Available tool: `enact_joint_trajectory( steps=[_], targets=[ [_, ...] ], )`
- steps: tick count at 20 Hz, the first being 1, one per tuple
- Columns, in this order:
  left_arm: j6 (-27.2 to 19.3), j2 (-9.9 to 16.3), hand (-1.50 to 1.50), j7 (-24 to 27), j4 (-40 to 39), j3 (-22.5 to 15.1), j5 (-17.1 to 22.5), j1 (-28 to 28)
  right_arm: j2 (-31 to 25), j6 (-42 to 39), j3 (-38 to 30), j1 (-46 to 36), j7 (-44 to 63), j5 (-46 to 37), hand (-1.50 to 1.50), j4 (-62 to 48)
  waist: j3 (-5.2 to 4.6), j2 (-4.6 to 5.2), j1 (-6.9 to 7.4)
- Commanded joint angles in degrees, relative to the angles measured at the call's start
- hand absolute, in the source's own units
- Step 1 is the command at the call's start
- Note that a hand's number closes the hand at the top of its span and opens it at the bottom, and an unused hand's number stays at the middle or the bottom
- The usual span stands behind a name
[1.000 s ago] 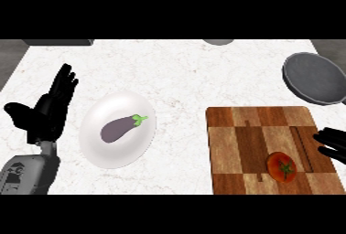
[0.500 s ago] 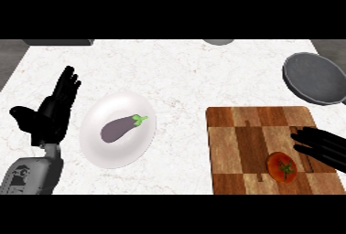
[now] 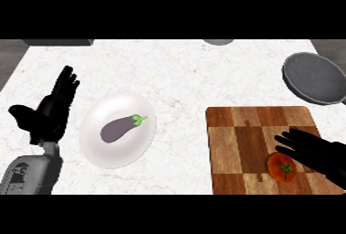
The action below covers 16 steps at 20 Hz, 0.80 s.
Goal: Pick the tomato from the cutting board and place it in the pan
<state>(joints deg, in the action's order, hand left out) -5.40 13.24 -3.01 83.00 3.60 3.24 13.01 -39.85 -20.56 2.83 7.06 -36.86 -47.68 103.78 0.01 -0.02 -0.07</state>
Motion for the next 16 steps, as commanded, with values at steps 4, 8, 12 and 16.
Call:
enact_joint_trajectory(
  steps=[4, 8, 12, 16],
  targets=[
    [-1.5, -2.3, 0.0, -0.5, 0.9, -0.6, -1.9, -0.3, 1.6, 2.4, 1.0, 1.4, 0.3, -9.5, -1.5, -0.5, -0.01, -0.02, -0.12],
    [0.8, -0.8, 0.0, -2.2, 1.2, 0.4, -1.3, -0.4, 7.5, -0.7, 5.6, -5.1, 4.5, -13.2, -1.5, -5.1, -0.01, 0.03, 0.27],
    [0.7, -1.8, 0.0, -1.1, 0.8, 1.2, -1.9, -0.3, 7.9, 1.2, 3.4, -1.0, 1.8, -15.8, -1.5, -2.8, -0.01, -0.01, -0.09],
    [0.3, -2.2, 0.0, -4.1, 3.3, 0.3, -2.9, 0.4, 9.4, 1.7, 5.2, -4.2, 2.8, -20.3, -1.5, -6.9, 0.0, 0.0, 0.02]
  ],
)
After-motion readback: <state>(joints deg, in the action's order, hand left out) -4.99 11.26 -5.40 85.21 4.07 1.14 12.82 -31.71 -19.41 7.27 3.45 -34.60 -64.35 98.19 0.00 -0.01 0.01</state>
